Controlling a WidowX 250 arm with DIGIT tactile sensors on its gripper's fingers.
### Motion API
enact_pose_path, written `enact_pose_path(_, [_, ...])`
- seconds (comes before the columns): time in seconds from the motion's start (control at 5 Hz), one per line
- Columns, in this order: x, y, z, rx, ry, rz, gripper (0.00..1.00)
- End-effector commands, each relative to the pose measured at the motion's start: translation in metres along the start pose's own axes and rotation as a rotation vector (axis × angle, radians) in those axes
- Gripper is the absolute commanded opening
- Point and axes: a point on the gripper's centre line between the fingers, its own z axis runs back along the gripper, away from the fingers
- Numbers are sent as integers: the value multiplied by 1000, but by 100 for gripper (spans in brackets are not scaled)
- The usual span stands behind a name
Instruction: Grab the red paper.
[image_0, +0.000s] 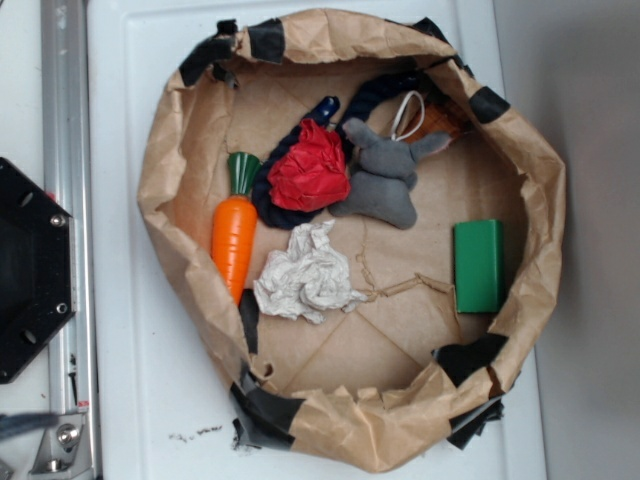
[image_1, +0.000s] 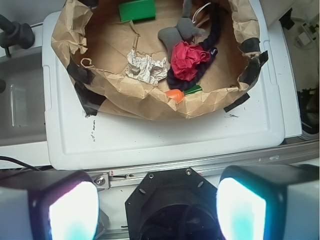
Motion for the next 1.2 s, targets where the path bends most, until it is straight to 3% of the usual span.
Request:
enact_pose_path(0.0, [0,0,0,0,0,0,100])
enact_pose_path(0.2, [43,12,-31,20,-69,44,100])
enact_pose_path(0.4, [77,39,-67,66,-154,92,100])
enact_pose_path(0.6, [97,62,-107,110,-130,112,100])
enact_pose_path(0.8, [110,70,-156,103,-53,71,100])
enact_pose_path(1.0, [118,49,-178,3,-36,-81,100])
